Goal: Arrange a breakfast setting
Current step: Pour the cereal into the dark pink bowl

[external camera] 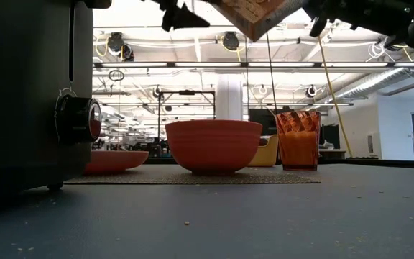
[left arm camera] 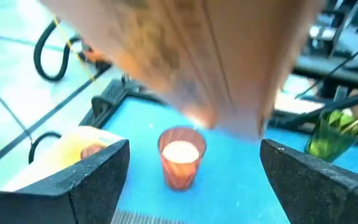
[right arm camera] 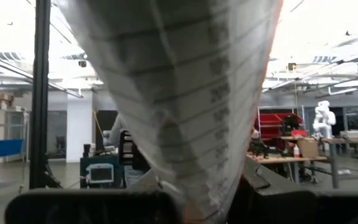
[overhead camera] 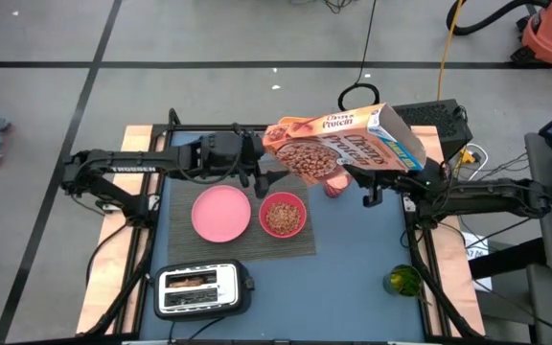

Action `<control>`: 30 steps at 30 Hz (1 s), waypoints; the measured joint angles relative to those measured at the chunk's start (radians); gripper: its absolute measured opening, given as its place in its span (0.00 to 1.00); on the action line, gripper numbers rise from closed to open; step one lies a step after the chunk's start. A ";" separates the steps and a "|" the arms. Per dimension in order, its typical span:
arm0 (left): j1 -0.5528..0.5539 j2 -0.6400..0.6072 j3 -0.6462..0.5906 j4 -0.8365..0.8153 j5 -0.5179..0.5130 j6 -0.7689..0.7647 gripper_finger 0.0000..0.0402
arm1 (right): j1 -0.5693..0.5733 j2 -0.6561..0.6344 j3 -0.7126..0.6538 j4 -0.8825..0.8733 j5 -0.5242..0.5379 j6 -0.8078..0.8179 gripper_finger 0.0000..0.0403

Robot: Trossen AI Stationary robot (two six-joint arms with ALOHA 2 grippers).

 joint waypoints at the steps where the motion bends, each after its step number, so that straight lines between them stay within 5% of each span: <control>1: 0.005 0.000 0.000 -0.019 0.000 -0.001 0.91 | -0.005 -0.014 0.000 -0.021 0.000 0.000 0.15; 11: 0.037 0.002 -0.002 -0.156 0.001 -0.013 0.91 | -0.035 -0.159 0.002 -0.228 0.136 -0.072 0.15; 30: 0.037 0.000 -0.002 -0.195 0.000 -0.013 0.91 | -0.035 -0.435 0.002 -0.681 0.729 -0.233 0.15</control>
